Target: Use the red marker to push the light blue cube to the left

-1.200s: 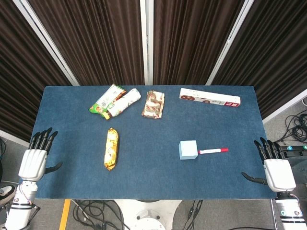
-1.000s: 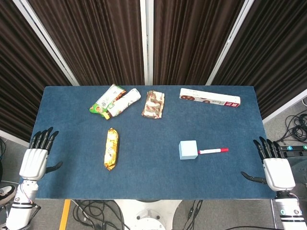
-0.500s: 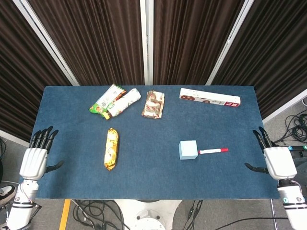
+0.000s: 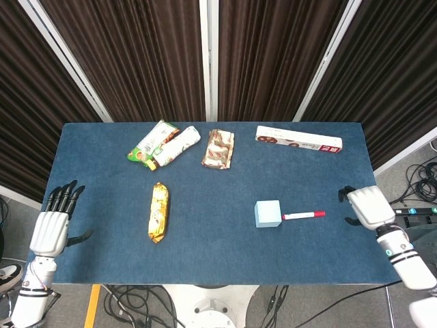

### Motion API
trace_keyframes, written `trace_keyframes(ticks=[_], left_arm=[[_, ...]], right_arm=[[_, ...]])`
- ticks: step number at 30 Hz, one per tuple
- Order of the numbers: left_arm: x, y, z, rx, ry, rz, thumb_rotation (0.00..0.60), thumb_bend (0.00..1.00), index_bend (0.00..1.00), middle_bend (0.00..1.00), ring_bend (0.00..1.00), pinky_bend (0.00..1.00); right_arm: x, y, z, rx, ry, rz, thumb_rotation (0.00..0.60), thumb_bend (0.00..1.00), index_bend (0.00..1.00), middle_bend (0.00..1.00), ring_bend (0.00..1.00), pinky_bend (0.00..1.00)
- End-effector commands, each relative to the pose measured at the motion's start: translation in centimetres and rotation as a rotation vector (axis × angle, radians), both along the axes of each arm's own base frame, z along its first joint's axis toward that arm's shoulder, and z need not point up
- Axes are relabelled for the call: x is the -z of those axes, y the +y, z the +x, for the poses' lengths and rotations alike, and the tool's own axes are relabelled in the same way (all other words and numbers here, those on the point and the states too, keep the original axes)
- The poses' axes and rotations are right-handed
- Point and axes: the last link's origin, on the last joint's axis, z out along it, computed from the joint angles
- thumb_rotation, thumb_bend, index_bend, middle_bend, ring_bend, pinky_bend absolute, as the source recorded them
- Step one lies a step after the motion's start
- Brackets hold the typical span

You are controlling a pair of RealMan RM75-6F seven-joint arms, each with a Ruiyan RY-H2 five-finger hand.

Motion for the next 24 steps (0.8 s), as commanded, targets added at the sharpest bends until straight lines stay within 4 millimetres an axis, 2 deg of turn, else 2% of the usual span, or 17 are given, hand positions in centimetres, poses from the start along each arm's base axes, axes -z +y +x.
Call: trace_keyframes(ticks=[1,7,13,24], left_arm=[[0.0,0.0,0.0,0.002,-0.010,-0.005,0.600,0.00,0.12,0.09,0.04,0.07],[0.1,0.0,-0.2,-0.013,-0.025,-0.014,0.600,0.00,0.12,0.09,0.04,0.07],[0.3,-0.1,0.0,-0.007,-0.027,-0.020,0.600,0.00,0.12,0.09,0.04,0.07],[0.5,-0.1,-0.1,-0.015,-0.023,-0.030,0.600,0.00,0.12,0.09,0.04,0.07]], right_arm=[[1.6,-0.4,-0.3,0.025,0.004,0.056,0.600,0.02,0.49,0.46,0.95,1.00],[3.8,-0.7,-0.7,0.028,0.010,0.112,0.600,0.06,0.49,0.46,0.95,1.00],[5.2,-1.8,-1.0,0.037,0.030,0.135,0.600,0.14,0.49,0.46,0.95,1.00],[6.9,-3.0,-0.4,0.029,0.032,0.161,0.600,0.15,0.49,0.46,0.95,1.00]])
